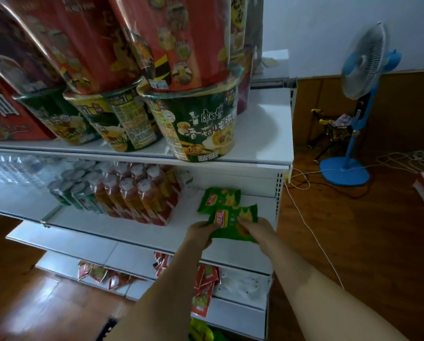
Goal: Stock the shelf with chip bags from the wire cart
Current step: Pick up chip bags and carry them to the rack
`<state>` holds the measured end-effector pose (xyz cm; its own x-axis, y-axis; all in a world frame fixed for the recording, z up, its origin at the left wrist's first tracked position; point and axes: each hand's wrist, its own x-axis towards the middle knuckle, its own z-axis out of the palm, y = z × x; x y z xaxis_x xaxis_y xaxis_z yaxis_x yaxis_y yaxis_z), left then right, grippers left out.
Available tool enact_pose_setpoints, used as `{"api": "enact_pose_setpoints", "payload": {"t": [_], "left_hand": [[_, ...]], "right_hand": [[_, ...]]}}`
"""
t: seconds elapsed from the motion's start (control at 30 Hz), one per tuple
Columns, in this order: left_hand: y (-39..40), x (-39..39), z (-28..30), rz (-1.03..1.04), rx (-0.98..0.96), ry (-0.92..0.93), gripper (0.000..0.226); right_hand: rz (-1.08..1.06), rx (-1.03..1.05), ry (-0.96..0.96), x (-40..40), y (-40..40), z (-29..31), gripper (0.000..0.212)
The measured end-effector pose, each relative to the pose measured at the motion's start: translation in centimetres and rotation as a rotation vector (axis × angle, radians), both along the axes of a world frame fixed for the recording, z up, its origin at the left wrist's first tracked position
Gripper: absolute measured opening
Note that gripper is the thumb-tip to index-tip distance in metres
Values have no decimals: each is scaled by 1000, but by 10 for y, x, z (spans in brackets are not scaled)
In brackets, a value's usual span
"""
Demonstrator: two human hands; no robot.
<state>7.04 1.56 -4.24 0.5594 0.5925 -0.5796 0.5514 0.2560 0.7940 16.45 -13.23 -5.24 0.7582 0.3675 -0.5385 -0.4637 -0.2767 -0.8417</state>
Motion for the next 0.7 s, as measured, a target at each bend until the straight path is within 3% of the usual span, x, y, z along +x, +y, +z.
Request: {"api": "enact_pose_setpoints", "payload": {"t": [0.1, 0.23, 0.43, 0.7], "left_hand": [[6, 10, 6, 191, -118, -101, 14], [8, 21, -3, 398, -284, -204, 14], [5, 33, -25, 449, -358, -201, 28], [7, 37, -38, 475, -397, -255, 24]], "right_hand": [[-27, 72, 3, 6, 16, 3, 30], [-79, -6, 0, 20, 36, -3, 29], [-122, -78, -36, 47, 58, -16, 35], [-98, -72, -22, 62, 87, -18, 34]]}}
